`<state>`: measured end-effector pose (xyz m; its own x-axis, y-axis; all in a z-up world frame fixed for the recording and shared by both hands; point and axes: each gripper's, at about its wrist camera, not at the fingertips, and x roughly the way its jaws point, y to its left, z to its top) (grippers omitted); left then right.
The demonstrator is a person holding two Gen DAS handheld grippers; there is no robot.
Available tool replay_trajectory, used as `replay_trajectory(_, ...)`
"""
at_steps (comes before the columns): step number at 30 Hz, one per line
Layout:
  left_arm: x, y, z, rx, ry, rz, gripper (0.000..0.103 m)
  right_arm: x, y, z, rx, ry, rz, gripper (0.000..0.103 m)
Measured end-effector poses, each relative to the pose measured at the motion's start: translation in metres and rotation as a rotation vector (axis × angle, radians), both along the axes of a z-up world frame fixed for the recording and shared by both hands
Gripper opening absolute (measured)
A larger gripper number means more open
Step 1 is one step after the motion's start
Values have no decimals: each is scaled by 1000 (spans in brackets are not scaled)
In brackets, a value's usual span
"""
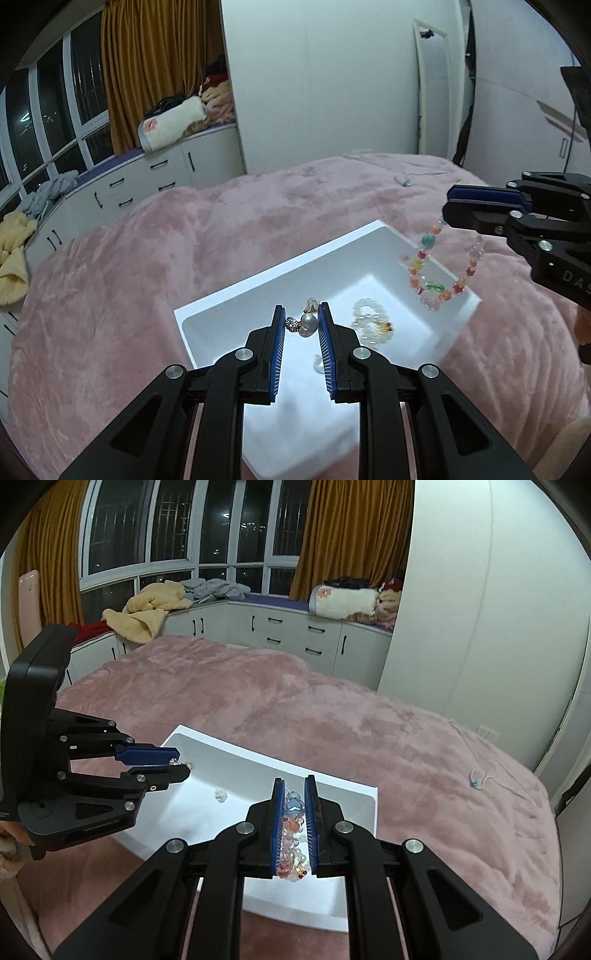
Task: Organize jewelry
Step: 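Carry the pearl earring and pastel bracelet in both grippers over the white box, then open both grippers to drop the earring and bracelet into the box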
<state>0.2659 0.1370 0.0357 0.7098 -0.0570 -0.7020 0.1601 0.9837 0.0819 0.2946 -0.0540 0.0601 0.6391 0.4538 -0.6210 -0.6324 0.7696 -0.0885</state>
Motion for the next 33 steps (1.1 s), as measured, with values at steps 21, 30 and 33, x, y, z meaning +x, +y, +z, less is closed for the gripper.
replay_trajectory(21, 59, 32, -72, -6, 177, 93, 23, 54, 32, -77, -70, 152, -18, 12)
replay_trajectory(30, 56, 26, -69, 19, 162, 90, 25, 56, 35, -86, -87, 167, -31, 13)
replay_trajectory(33, 55, 25, -67, 30, 154, 91, 29, 55, 36, -84, -93, 161, -29, 13)
